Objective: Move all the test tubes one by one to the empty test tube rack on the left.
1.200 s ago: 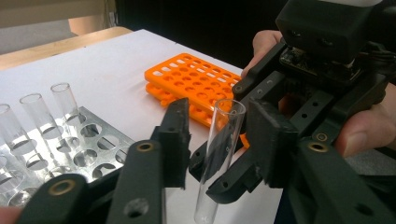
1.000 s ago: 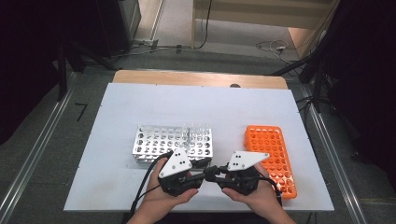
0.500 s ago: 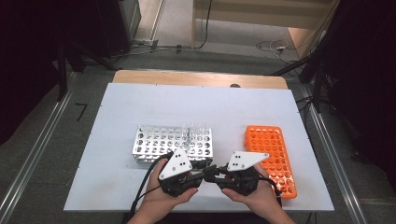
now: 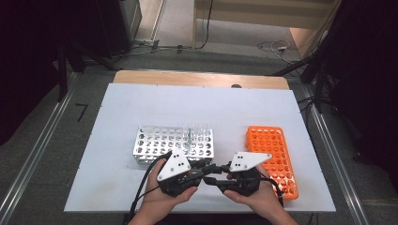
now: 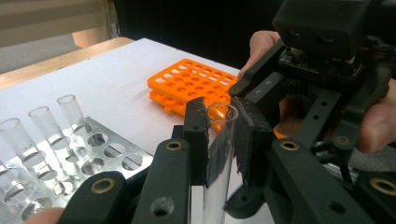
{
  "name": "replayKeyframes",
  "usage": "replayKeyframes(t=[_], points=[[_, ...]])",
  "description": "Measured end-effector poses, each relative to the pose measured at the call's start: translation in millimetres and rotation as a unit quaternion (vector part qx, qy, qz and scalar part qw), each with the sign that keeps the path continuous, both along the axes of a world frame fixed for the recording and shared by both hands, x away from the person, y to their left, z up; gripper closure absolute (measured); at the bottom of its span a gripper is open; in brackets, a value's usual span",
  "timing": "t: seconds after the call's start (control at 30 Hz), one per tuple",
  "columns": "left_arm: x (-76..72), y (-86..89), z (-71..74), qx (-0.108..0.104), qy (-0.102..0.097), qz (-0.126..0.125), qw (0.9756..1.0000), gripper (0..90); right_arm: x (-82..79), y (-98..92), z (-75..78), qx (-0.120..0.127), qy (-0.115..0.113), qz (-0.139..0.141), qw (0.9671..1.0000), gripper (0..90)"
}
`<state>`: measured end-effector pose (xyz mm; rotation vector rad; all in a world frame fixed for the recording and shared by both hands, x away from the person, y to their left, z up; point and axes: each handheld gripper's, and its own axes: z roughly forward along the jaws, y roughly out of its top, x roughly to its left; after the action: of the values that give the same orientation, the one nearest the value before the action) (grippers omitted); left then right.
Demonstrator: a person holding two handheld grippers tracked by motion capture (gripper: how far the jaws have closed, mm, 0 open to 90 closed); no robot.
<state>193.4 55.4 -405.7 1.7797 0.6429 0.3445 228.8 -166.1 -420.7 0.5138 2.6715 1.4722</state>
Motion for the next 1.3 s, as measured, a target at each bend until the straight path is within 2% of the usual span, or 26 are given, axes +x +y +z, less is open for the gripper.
replayKeyframes(t=[0.17, 0.3, 0.33, 0.4, 0.53, 0.73, 1.0, 1.3], points=[[2.5, 7.0, 2.1, 0.000, -0.004, 0.012, 0.9999, 76.3, 0.3, -2.2, 1.5, 0.005, 0.003, 0.001, 1.0000, 30.8], [5.2, 13.9, 3.6, 0.000, -0.005, 0.024, 0.9997, 76.2, 0.5, -3.7, 1.7, -0.002, -0.005, -0.013, 0.9999, 1.6], [5.8, 15.7, 4.1, -0.001, -0.005, 0.028, 0.9996, 76.2, 0.9, -5.0, 2.1, 0.003, 0.000, -0.012, 0.9999, 0.0], [7.6, 20.2, 5.1, 0.000, -0.007, 0.034, 0.9994, 76.2, 2.6, -9.4, 3.5, 0.014, 0.005, -0.014, 0.9998, 0.0], [12.4, 29.9, 7.3, -0.004, -0.010, 0.053, 0.9985, 76.2, 5.3, -18.2, 5.9, 0.024, -0.001, -0.033, 0.9992, 0.0], [23.5, 43.3, 14.0, -0.011, -0.016, 0.077, 0.9969, 76.2, 7.9, -29.8, 6.5, 0.023, -0.007, -0.048, 0.9986, 0.0], [44.3, 54.6, 22.8, -0.003, -0.032, 0.104, 0.9940, 76.2, 13.8, -49.3, 7.2, 0.027, -0.008, -0.069, 0.9972, 0.0], [70.0, 63.7, 19.5, -0.009, -0.030, 0.134, 0.9906, 76.2, 19.4, -75.5, 7.5, 0.030, -0.009, -0.097, 0.9948, 0.0]])
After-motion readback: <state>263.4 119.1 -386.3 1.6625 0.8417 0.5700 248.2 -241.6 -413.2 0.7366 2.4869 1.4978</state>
